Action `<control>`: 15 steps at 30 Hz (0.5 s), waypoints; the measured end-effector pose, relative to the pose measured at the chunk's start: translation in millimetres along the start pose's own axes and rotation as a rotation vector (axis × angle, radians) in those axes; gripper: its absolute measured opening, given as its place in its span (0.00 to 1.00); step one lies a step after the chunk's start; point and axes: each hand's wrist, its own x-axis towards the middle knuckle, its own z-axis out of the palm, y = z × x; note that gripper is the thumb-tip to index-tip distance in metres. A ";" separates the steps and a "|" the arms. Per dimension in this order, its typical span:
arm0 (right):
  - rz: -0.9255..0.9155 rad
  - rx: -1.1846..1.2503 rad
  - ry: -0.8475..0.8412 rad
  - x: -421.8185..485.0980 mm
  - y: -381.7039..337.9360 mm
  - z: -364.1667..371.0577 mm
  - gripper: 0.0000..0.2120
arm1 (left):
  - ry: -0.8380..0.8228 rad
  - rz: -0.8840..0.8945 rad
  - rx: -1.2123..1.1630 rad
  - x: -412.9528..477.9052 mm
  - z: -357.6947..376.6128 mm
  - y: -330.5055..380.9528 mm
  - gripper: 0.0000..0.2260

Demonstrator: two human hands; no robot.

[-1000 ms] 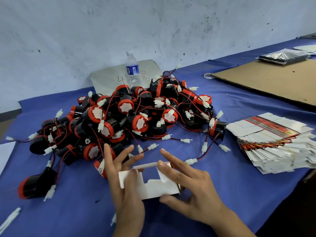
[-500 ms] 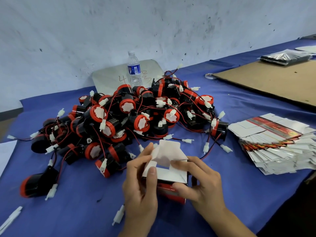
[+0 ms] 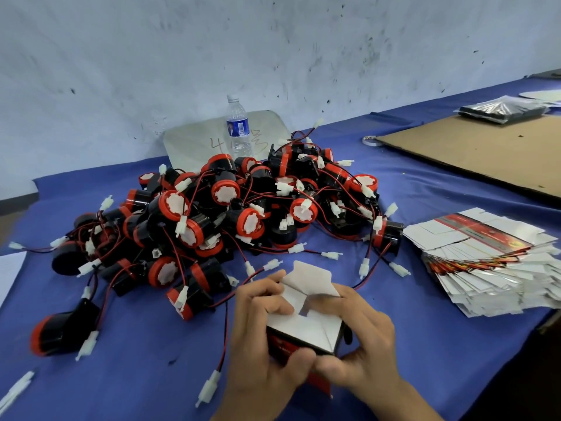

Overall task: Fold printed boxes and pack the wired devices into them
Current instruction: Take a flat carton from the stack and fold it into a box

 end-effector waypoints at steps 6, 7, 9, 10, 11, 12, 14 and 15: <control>0.100 -0.093 0.078 7.1 -7.8 0.7 0.34 | -0.084 0.174 0.184 -3.4 9.7 -0.9 0.31; 0.116 -0.101 0.050 8.1 -8.7 -0.5 0.33 | -0.085 0.189 0.204 -3.5 10.3 -2.8 0.31; 0.115 -0.085 -0.047 12.7 -8.7 -5.3 0.23 | -0.063 0.223 0.208 -2.2 9.4 -6.3 0.28; 0.102 -0.079 -0.105 15.2 -7.5 -8.2 0.18 | -0.051 0.244 0.206 -1.4 8.2 -7.9 0.25; 0.081 -0.081 -0.161 15.9 -6.3 -12.4 0.15 | -0.041 0.262 0.211 -0.5 6.6 -9.7 0.22; 0.051 -0.083 -0.207 15.8 -5.2 -17.7 0.15 | -0.032 0.271 0.221 0.7 4.8 -11.2 0.20; 0.043 -0.006 -0.276 16.4 -3.6 -31.6 0.18 | -0.018 0.283 0.229 2.9 1.5 -13.0 0.20; 0.074 0.041 -0.310 22.8 -6.7 -34.3 0.20 | -0.017 0.293 0.222 3.7 0.2 -13.5 0.19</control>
